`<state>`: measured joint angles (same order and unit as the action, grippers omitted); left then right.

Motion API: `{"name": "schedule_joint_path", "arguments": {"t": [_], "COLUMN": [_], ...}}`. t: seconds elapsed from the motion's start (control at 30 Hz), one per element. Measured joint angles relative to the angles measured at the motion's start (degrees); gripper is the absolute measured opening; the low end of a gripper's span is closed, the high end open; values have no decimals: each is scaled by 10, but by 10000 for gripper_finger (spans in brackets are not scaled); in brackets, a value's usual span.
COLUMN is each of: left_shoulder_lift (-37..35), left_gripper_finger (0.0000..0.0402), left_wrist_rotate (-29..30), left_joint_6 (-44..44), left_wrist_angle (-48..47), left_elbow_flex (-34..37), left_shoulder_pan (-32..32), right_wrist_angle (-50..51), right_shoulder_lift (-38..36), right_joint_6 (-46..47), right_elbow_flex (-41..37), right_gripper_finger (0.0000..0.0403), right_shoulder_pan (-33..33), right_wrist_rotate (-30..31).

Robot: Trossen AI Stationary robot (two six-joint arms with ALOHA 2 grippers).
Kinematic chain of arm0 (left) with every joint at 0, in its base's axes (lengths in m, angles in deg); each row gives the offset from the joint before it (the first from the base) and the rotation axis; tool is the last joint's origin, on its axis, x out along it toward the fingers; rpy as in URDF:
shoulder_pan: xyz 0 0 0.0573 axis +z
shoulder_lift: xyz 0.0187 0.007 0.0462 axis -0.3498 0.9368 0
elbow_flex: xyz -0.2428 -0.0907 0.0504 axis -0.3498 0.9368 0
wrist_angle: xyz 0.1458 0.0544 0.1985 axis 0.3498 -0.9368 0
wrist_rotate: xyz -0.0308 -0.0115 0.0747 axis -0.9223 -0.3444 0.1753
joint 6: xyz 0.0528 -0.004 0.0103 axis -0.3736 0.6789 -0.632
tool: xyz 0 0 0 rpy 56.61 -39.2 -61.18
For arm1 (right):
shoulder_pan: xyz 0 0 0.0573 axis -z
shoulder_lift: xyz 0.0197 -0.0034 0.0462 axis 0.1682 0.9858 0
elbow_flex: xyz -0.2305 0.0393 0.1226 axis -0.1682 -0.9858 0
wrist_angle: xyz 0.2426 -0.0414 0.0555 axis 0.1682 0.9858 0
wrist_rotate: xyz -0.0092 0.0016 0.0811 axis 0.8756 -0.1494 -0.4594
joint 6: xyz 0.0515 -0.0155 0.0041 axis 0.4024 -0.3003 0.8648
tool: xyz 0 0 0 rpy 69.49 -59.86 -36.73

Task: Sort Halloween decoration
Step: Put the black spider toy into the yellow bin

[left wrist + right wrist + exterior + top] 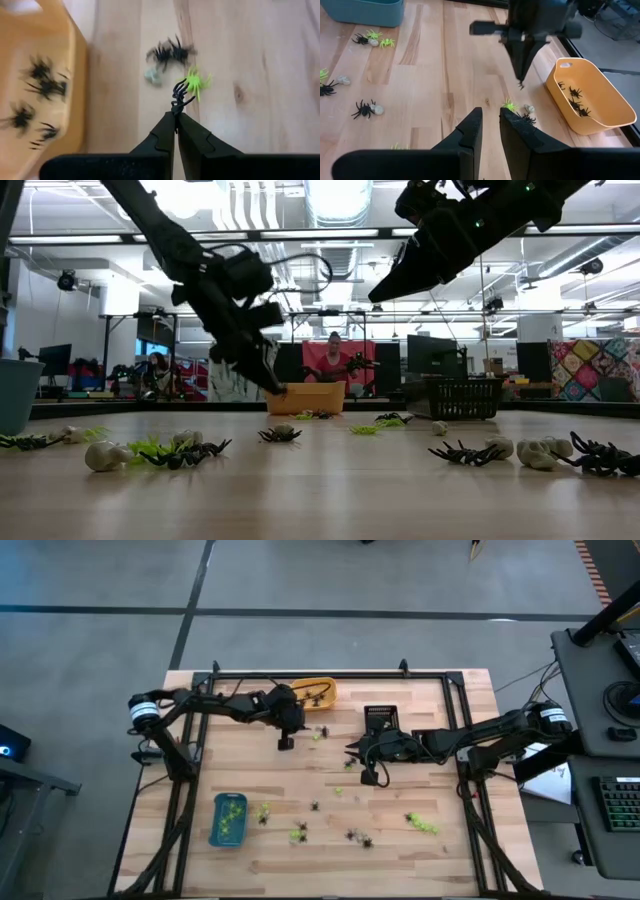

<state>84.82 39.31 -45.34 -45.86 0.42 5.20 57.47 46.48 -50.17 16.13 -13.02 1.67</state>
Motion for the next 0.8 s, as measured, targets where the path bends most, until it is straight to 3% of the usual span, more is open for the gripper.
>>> {"name": "schedule_joint_path", "arguments": {"t": [0.17,0.33,0.63,0.8], "left_shoulder_lift": [-49,-67,17,40], "left_gripper_finger": [0,0,4,26], "left_wrist_rotate": [9,136,194,192], "left_joint_6": [8,-5,36,34], "left_wrist_angle": [34,106,67,44], "left_elbow_flex": [-1,-3,-89,-121], "left_shoulder_pan": [1,11,69,73], "right_wrist_angle": [0,0,0,-1], "right_shoulder_lift": [0,0,0,0], "right_joint_6": [0,0,0,0], "right_elbow_flex": [0,0,0,0], "right_gripper_finger": [59,59,59,59], "right_shoulder_pan": [0,0,0,0], "right_wrist_rotate": [0,0,0,0]}}
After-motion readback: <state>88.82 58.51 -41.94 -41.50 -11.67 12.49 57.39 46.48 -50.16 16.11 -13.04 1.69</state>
